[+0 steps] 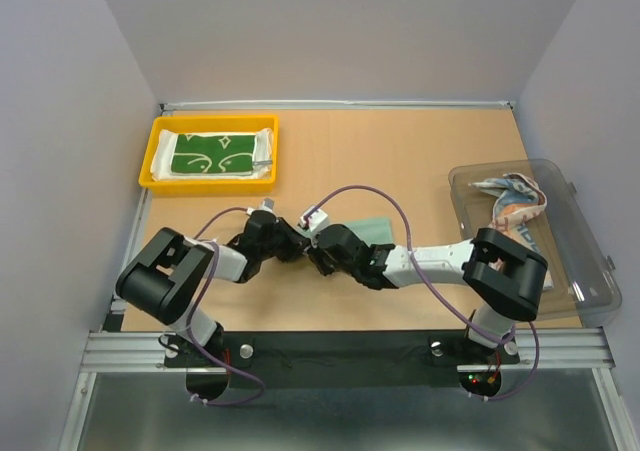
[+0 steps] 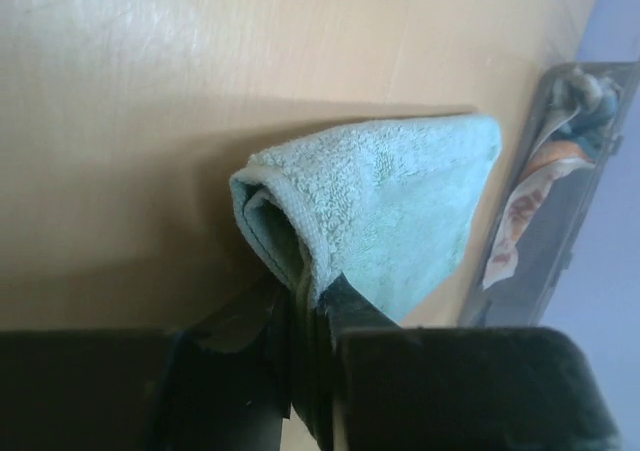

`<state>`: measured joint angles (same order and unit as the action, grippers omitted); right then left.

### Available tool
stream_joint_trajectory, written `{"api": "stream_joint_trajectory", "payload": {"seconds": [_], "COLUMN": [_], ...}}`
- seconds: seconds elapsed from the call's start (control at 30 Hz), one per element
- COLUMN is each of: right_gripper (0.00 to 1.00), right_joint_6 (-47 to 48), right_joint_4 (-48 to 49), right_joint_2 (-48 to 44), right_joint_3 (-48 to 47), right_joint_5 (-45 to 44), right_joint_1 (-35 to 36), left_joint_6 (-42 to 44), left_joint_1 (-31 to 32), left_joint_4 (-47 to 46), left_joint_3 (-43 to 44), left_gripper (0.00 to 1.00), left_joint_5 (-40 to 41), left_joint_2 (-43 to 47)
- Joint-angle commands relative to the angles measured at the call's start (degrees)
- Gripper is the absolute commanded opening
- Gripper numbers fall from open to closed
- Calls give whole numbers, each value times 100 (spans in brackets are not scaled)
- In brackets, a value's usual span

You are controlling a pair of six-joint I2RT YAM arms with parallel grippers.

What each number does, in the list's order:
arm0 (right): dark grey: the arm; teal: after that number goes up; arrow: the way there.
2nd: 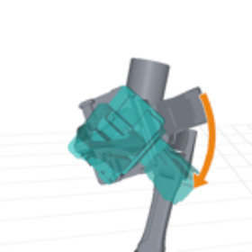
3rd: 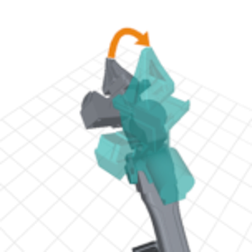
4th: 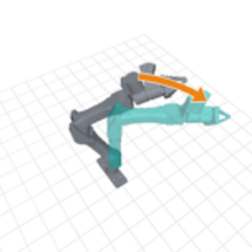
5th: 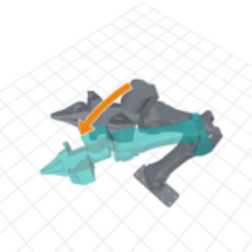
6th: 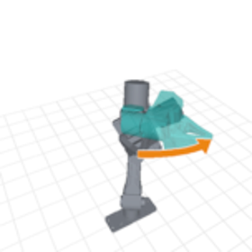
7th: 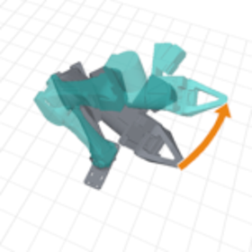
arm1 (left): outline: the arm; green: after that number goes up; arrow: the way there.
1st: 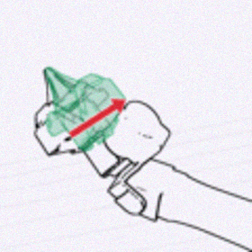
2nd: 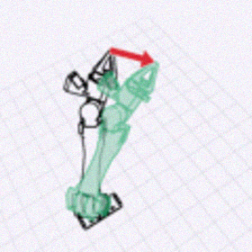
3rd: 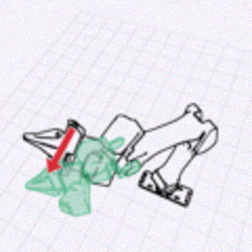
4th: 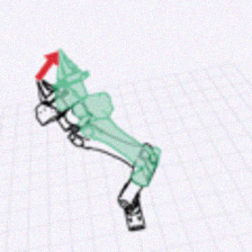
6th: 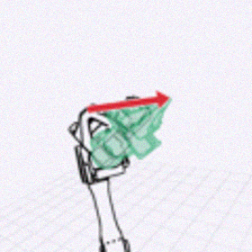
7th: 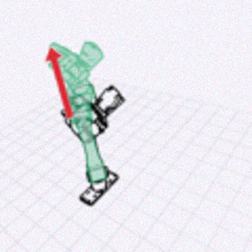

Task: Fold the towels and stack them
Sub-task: Neatly place the folded towel into the bin

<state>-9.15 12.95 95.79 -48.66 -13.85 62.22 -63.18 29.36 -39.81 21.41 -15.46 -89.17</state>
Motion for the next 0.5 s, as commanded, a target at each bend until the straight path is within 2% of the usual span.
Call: {"api": "stream_joint_trajectory", "payload": {"seconds": [0.0,0.03,0.07,0.1,0.13,0.23,0.37,0.47], "right_gripper": [37,42,54,60,72,92,100,100], "right_joint_6": [-61,-87,-122,-140,-166,-237,-263,-263], "right_joint_4": [375,366,297,261,208,-38,-494,-741], "right_joint_2": [-332,-376,-420,-595,-692,-1245,-2026,-2494], "right_joint_3": [103,129,173,217,261,471,770,929], "right_joint_5": [-311,-399,-591,-662,-750,-1093,-1497,-1586], "right_joint_1": [-25,-25,-25,-25,-25,-25,-25,-25], "left_joint_6": [725,841,955,1122,1419,2157,3010,3547], "left_joint_1": [-18,-27,-53,-88,-176,-500,-1114,-1415], "left_joint_4": [904,1079,1498,1703,1905,2722,3776,4401], "left_joint_3": [336,451,582,871,1030,1786,2954,4149], "left_gripper": [0,0,0,0,0,0,0,0], "left_joint_5": [395,430,508,544,588,720,764,720], "left_joint_2": [355,391,452,479,523,523,322,-125]}}
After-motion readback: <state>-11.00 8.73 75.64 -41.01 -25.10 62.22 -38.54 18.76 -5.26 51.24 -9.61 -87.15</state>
